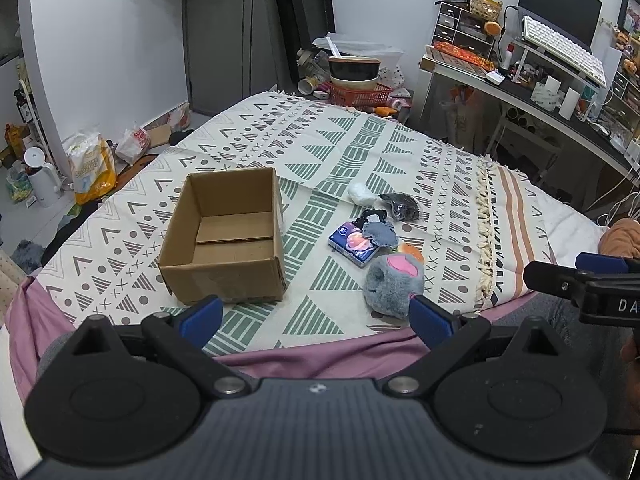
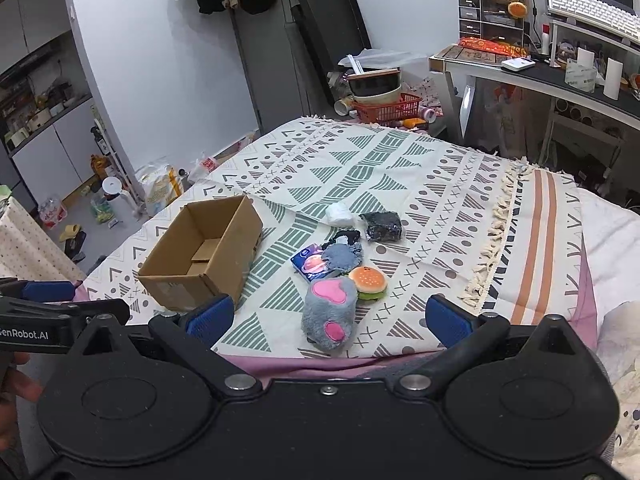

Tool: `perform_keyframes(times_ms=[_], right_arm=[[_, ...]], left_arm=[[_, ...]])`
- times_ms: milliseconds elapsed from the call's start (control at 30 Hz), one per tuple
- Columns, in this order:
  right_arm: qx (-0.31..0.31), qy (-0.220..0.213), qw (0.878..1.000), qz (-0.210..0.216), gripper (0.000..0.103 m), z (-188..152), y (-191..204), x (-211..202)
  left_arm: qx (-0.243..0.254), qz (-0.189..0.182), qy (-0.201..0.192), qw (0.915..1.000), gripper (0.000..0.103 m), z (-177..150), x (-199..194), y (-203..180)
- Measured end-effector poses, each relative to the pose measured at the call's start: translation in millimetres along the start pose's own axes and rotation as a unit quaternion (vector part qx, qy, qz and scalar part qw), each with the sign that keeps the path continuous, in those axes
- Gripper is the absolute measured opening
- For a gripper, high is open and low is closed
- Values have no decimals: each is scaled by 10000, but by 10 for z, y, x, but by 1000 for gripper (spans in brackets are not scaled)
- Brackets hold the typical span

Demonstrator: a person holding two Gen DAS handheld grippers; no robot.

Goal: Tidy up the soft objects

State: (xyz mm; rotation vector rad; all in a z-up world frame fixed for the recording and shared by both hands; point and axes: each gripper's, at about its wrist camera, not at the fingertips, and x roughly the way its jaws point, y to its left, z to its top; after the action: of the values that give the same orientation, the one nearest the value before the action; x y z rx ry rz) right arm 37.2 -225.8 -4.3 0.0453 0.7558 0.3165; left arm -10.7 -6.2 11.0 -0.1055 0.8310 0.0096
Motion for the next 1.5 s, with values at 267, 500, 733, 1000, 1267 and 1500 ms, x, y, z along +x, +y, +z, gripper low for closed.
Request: perform_keyframes(times_ms=[267,500,733,1000,1267,1500], right_arm=[[0,-14,10000,-37,103,-6,-24,2],[43,13,10000,-48,103,-15,-41,17],[75,18,10000,-38,103,-15,-54,22],[71,31,10000,-39,103,-18,-58,26],[66,31,10000,-45,103,-28,-67,26],[86,38,10000,-2,103,-15,-77,26]], left_arm=[[-13,8,4,10000,99,-1,0,-10],[-6,12,-2,10000,99,-3,0,-14],[37,-4,-18,10000,99,8,-1,-56],[34,-8,-21,10000,99,15,-2,-63],[42,-30,-38,10000,99,66,-14,-79],[28,-74,-45,10000,99,101,-10,-100]])
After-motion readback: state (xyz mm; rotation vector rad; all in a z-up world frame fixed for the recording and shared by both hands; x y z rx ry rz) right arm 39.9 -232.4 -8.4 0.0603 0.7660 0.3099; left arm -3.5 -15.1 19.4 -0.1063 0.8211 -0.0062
